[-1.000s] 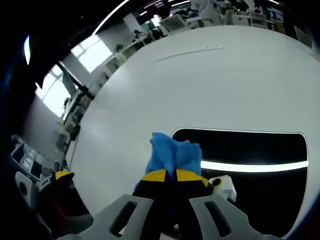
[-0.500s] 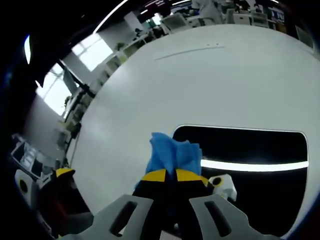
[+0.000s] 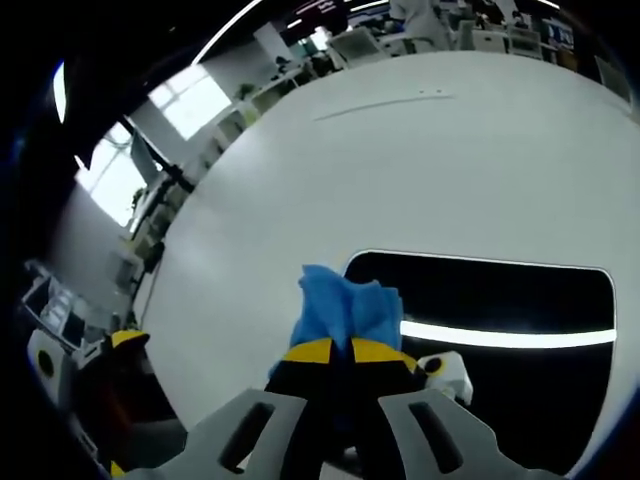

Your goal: Wipe the mirror surface with the cleaning cloth until all visible marks leave the cleaned area.

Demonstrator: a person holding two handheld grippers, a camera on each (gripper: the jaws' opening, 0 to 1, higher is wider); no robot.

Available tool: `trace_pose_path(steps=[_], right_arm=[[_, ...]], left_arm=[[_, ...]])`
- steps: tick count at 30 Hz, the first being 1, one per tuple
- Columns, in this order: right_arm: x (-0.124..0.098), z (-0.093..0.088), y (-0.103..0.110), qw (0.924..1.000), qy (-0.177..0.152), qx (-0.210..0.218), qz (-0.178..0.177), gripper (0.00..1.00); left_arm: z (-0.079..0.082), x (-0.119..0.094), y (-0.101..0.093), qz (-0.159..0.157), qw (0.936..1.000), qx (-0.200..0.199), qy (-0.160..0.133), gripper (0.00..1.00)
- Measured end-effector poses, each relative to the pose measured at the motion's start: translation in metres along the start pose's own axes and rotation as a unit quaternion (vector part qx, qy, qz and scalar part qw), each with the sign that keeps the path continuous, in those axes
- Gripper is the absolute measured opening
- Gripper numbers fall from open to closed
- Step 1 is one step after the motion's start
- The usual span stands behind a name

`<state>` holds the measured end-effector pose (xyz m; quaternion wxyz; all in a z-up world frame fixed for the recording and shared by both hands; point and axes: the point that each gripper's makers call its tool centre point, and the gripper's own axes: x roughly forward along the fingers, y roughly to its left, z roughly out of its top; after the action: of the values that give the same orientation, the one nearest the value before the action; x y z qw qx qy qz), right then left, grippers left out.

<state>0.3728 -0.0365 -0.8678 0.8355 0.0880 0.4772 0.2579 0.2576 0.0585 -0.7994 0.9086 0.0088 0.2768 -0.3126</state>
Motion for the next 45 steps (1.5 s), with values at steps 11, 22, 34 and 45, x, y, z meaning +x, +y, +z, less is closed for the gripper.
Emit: trace_pose_path(steps=[11, 22, 34, 45], right_arm=[[-0.007, -0.001, -0.013, 0.9999, -0.001, -0.007, -0.009, 0.0], [-0.017, -0.002, -0.032, 0.9998, -0.002, -0.008, -0.018, 0.0], [-0.031, -0.006, -0.047, 0.9997, -0.003, 0.0, -0.023, 0.0], [-0.041, -0.007, -0.064, 0.9997, -0.001, 0.002, -0.026, 0.0]], left_arm=[[-0.001, 0.0, -0.002, -0.003, 1.0, 0.004, 0.003, 0.99], [-0.003, 0.001, -0.004, -0.006, 0.9999, 0.01, 0.01, 0.99], [-0.003, 0.001, -0.004, -0.007, 0.9998, 0.012, 0.013, 0.99], [-0.004, 0.001, -0.003, -0.006, 0.9998, 0.011, 0.014, 0.99]])
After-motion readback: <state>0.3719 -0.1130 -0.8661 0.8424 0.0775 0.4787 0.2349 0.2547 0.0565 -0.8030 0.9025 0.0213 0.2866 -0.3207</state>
